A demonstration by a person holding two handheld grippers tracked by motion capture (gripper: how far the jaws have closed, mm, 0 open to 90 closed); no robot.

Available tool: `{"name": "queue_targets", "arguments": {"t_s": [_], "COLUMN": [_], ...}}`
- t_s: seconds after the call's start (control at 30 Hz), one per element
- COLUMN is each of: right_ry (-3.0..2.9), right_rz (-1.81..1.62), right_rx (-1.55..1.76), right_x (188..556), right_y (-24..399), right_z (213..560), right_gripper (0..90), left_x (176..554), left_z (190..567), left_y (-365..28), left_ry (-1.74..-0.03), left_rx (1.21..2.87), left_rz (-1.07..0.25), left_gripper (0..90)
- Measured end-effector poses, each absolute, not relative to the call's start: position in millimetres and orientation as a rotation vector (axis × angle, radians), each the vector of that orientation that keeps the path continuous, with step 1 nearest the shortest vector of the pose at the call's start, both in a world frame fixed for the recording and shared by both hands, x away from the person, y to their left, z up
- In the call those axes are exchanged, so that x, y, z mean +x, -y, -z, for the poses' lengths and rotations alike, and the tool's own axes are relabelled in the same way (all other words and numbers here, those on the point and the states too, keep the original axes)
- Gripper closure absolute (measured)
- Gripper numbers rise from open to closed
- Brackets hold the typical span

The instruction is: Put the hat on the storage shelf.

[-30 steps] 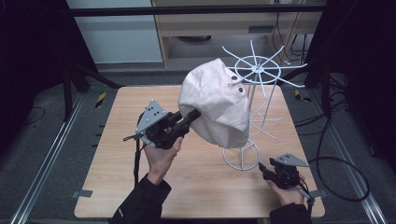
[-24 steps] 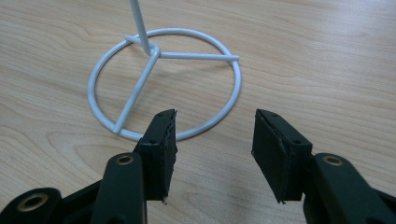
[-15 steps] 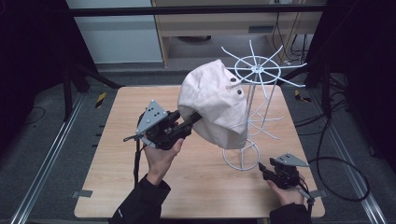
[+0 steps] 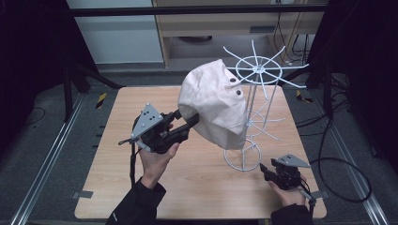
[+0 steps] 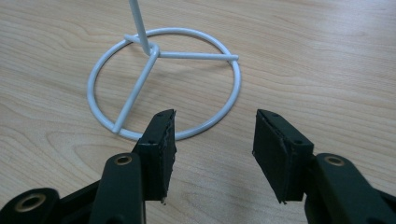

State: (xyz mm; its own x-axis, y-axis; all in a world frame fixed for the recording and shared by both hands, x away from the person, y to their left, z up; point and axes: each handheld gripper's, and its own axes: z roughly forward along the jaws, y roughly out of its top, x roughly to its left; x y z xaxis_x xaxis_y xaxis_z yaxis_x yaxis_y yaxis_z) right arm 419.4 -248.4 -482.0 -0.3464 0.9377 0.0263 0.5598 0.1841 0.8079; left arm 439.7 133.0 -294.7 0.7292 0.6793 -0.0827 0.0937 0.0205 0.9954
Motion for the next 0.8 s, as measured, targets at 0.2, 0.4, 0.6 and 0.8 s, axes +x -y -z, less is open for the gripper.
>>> {"name": "queue_targets", "arguments": {"t_s": [0.2,0.4,0.6,0.8], "right_ry": [-1.979,-1.979,-1.979,-1.972], "right_rz": [-1.032,-1.028,-1.025,-1.026], "right_rx": [1.411,1.399,1.393,1.396], "right_x": [419.1,419.5,419.5,419.6], "right_y": [248.1,248.9,249.2,249.6], "right_z": [482.3,482.7,483.0,483.5], "right_gripper": [48.7,48.6,48.3,44.3], "left_x": [436.5,431.9,425.0,418.7], "left_z": [292.3,291.0,291.2,306.3], "left_y": [-143.5,-149.3,-159.7,-181.8], "left_ry": [-0.659,-0.653,-0.653,-0.687], "left_rx": [1.513,1.525,1.542,1.599], "left_rz": [-0.523,-0.542,-0.570,-0.607], "left_gripper": [51.6,49.4,47.4,43.9]}}
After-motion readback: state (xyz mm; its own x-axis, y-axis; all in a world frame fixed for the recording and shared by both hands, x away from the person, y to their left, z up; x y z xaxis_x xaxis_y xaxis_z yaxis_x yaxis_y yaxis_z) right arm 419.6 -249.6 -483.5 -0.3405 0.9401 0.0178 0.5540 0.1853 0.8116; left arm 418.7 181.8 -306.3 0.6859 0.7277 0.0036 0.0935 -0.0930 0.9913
